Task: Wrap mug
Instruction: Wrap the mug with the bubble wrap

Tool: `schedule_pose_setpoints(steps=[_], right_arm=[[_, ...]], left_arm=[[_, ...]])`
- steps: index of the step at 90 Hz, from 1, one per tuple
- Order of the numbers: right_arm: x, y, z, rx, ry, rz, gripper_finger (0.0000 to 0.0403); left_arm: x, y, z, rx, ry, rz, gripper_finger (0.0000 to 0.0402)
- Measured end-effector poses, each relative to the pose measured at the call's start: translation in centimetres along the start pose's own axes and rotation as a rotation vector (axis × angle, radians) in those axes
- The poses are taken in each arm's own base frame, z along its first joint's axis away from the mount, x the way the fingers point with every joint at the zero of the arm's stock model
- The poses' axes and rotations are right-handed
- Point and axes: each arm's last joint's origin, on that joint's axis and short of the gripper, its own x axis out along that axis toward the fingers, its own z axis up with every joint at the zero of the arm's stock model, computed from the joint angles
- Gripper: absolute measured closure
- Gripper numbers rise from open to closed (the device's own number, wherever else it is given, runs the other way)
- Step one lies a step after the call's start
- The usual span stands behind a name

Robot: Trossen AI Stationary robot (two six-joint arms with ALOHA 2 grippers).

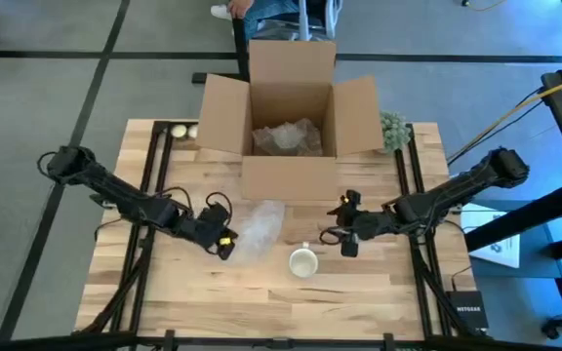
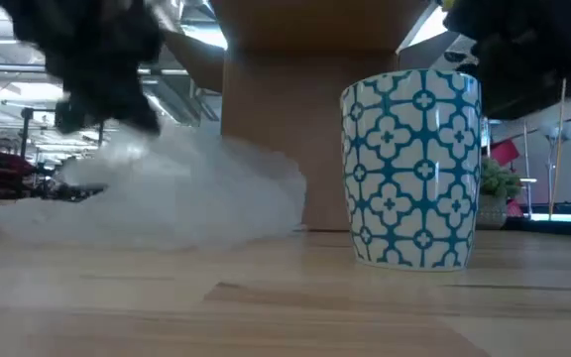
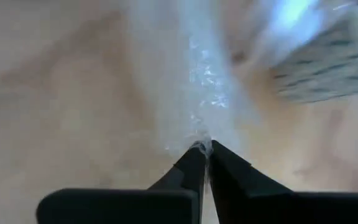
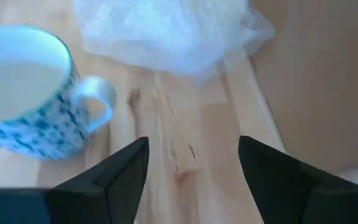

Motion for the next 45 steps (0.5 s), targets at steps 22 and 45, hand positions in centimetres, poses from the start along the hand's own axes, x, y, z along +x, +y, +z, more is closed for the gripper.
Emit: schedule_pose_setpoints(steps=[22, 45], right_arm=[[2.3, 1.4, 1.1, -0.091, -0.132, 0.067, 0.0167], [3.9, 2.1, 1.0, -0.166, -0.154, 0.063, 0.0167]], left_arm=[[-0.8, -4.6, 0.4, 0.051, -0.127, -0.238, 0.0402], [4.1, -5.6, -2.3, 0.015, -0.109, -0.259, 0.0401]])
